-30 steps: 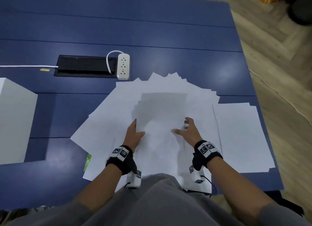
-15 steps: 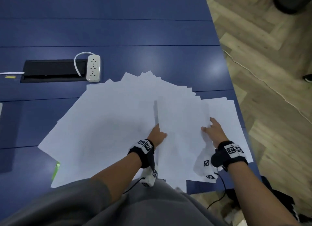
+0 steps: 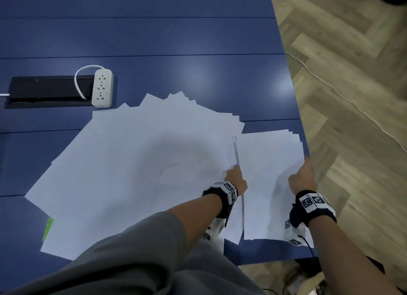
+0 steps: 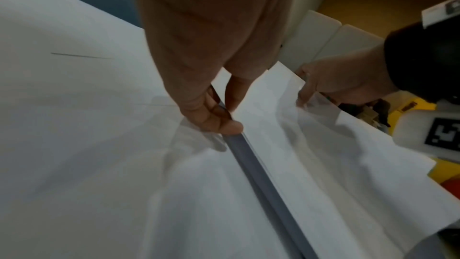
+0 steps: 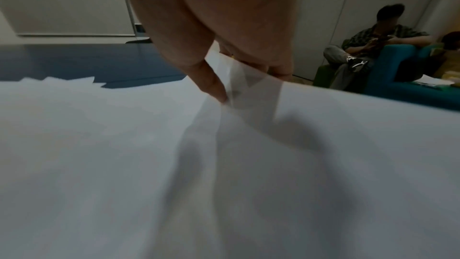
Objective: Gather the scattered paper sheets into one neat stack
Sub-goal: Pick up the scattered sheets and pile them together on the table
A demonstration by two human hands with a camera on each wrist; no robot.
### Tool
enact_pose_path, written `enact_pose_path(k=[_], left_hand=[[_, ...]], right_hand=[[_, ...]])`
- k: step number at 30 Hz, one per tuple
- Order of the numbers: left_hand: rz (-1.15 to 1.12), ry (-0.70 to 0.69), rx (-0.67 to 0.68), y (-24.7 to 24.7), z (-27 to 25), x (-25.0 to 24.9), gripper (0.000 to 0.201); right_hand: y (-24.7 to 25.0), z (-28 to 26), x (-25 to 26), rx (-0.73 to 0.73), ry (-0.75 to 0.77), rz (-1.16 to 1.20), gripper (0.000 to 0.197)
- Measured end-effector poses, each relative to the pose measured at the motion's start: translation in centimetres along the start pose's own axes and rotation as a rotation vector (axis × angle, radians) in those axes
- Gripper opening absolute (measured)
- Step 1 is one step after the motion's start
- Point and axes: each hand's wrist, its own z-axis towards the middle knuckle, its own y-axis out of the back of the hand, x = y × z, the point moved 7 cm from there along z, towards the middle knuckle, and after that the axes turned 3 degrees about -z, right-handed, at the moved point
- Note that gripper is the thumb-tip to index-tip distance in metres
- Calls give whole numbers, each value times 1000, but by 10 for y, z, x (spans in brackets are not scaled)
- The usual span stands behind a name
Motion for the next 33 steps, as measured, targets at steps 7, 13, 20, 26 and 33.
enact_pose_path(k=[7,13,20,26,33], left_hand=[[-39,10,8,-6,5,-1,13],[-34,-8,15,0,-4,-6,9],[248,-122,-236,82,-11,-7,32],[504,-66,-434,150,2,15,77],[713,-17,-321,145,15,30,89]], right_hand=[[-14,-1,-2,-149,-42,-354,105],[-59,-20,46,124,459,-288,62],[-89,-31,58,201,372,-367,67],[-97,-32,68,201,303,-397,62],[-100,-32,65,174,302,-467,63]])
